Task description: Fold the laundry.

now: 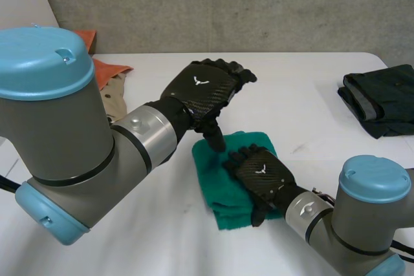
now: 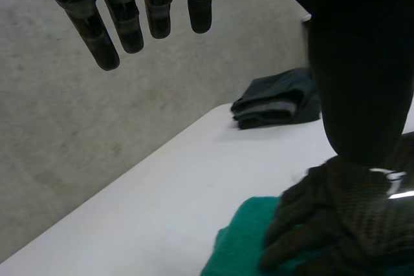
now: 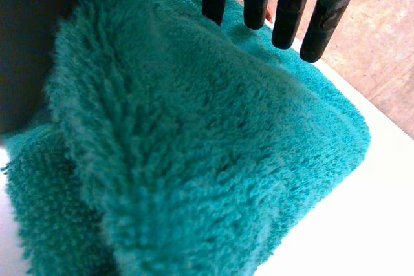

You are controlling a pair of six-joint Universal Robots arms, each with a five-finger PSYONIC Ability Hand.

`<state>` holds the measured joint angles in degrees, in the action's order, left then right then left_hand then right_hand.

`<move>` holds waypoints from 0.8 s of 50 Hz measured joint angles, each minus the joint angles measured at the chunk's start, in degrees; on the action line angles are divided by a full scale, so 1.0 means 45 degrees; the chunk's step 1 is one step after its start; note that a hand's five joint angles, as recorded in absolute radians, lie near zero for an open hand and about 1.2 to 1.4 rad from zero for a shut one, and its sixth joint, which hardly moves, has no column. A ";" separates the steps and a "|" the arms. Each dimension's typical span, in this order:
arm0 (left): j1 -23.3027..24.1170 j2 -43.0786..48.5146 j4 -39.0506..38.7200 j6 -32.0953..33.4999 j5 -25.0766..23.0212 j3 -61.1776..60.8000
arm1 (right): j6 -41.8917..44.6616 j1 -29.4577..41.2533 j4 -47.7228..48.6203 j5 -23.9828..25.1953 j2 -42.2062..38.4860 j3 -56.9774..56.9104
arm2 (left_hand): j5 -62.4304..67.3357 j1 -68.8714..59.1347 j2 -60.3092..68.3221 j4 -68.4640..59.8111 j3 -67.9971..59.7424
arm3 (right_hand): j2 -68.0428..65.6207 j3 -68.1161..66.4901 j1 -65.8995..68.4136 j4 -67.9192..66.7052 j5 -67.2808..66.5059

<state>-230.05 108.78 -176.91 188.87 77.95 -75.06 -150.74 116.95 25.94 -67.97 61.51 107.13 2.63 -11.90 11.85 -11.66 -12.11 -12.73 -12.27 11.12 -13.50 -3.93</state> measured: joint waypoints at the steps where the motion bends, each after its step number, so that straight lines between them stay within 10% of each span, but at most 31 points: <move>1: 0.0000 -0.0003 0.0011 0.0000 -0.0068 0.0000 | -0.0001 0.0001 0.0004 -0.0001 -0.0015 -0.0035 | 0.0000 0.0000 0.0000 0.0000 0.0000 | 0.0000 0.0000 0.0001 0.0000 0.0000; 27: -0.0150 -0.0161 0.0431 -0.0059 -0.0886 0.0022 | -0.0072 0.0207 -0.0053 -0.0065 -0.1340 -0.2434 | 0.0000 -0.0001 0.0000 0.0000 0.0000 | -0.0176 -0.0164 0.0141 -0.0079 -0.0080; 32: -0.0191 -0.0262 0.0425 -0.0060 -0.0872 0.0036 | -0.0082 0.0207 -0.0089 -0.0022 -0.1574 -0.3014 | 0.0000 -0.0001 0.0000 0.0000 0.0000 | -0.4006 -0.3891 0.3392 -0.3603 -0.3178; 35: -0.0243 -0.0336 0.0425 -0.0063 -0.0870 0.0039 | -0.0100 0.0200 -0.0126 0.0011 -0.1758 -0.3430 | 0.0000 -0.0001 0.0000 0.0000 0.0000 | -1.1631 -1.1478 0.9216 -1.1246 -1.0304; 40: -0.0357 -0.0400 0.0425 -0.0072 -0.0872 0.0040 | -0.0113 0.0105 -0.0235 0.0049 -0.1873 -0.3916 | 0.0000 -0.0001 0.0000 0.0000 0.0000 | -1.2105 -1.2142 0.9310 -1.2018 -1.0992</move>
<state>-231.66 106.97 -174.99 188.55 74.03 -74.88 -151.25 117.42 24.88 -67.75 53.08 89.51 2.63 -11.91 11.85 -11.66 -12.11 -67.20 -66.91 53.02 -67.58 -53.40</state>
